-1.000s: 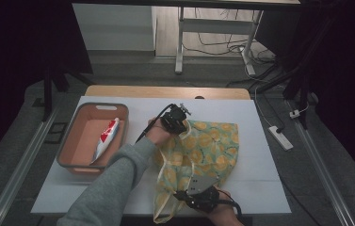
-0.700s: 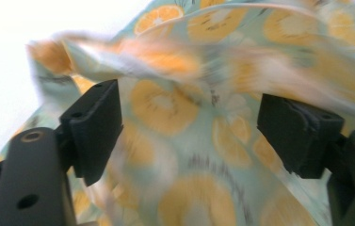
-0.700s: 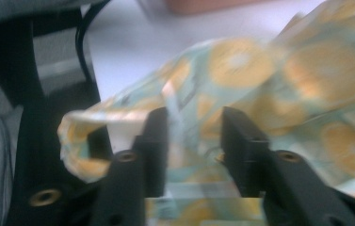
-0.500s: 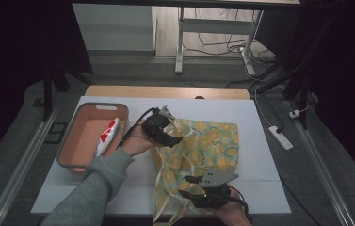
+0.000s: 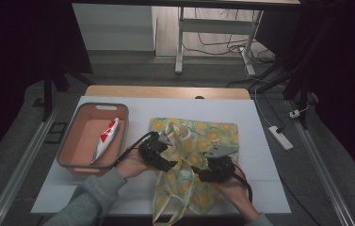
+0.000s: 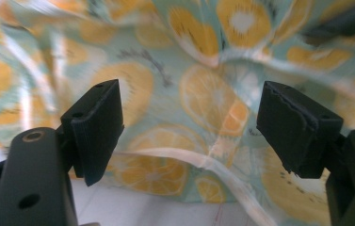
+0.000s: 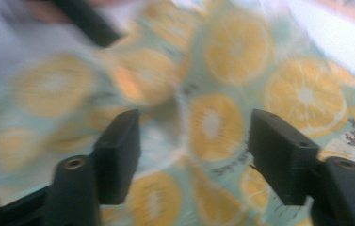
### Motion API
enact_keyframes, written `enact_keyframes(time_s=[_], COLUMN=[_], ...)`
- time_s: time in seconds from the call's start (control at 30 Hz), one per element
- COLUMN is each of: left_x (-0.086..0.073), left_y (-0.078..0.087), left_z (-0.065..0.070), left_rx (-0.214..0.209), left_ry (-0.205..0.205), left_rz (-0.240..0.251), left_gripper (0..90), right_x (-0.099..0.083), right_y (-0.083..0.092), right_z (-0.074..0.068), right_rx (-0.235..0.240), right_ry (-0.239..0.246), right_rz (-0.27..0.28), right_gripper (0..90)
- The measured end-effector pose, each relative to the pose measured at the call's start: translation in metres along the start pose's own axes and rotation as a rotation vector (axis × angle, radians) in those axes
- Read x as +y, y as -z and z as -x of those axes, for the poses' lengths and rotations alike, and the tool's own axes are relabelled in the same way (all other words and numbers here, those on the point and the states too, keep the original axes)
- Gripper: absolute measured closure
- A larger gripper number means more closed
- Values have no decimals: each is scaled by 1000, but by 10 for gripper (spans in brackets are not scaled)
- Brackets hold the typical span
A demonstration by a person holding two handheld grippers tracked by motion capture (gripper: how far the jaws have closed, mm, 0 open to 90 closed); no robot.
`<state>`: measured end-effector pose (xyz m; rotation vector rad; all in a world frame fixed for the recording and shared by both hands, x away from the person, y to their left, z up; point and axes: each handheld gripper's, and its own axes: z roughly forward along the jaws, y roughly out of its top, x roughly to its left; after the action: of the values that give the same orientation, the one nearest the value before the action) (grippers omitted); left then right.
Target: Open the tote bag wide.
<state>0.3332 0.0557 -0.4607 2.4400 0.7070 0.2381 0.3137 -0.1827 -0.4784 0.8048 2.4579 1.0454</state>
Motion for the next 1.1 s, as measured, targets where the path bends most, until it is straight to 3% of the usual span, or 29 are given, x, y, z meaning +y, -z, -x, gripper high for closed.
enact_keyframes(time_s=[0.03, 0.07, 0.1, 0.17, 0.23, 0.3, 0.33, 0.47, 0.57, 0.63, 0.73, 0.93, 1.1], left_x=[-1, -1, -3, -4, -6, -8, -10, -14, -18, -18, -19, -20, -21], left_y=[-5, -10, -17, -21, -27, -31, -36, -41, -44, -44, -44, -34, -11], left_z=[2, 4, 6, 8, 9, 8, 7, 5, 4, 3, 2, -1, -11], left_rx=[-1, -8, -12, -6, -4, -16, -15, -18, -21, -23, -27, -25, 0], left_ry=[-1, -1, -12, -15, -13, -15, -13, -16, -11, -9, -9, 3, 35], left_rz=[-11, -25, -50, -62, -72, -86, -104, -128, -148, -152, -154, -114, -53], left_gripper=[233, 239, 246, 254, 320, 345, 401, 574, 701, 791, 865, 884, 886], right_x=[0, 1, 1, 1, -1, -2, -4, -5, -5, -5, -8, -7, -11], right_y=[0, -17, -24, -29, -48, -51, -58, -58, -58, -56, -52, -27, 16], right_z=[0, 6, 8, 8, 5, 4, 2, 4, 4, 5, 9, 22, 50], right_rx=[0, 6, 5, 3, -10, -17, -38, 7, 5, -10, -21, -23, -71], right_ry=[0, -22, -27, -26, -16, -4, 10, -6, -9, 12, 12, -25, -108], right_rz=[0, -53, -74, -84, -141, -155, -175, -156, -153, -157, -151, -82, -3], right_gripper=[314, 280, 276, 269, 271, 285, 348, 587, 759, 853, 882, 886, 887])
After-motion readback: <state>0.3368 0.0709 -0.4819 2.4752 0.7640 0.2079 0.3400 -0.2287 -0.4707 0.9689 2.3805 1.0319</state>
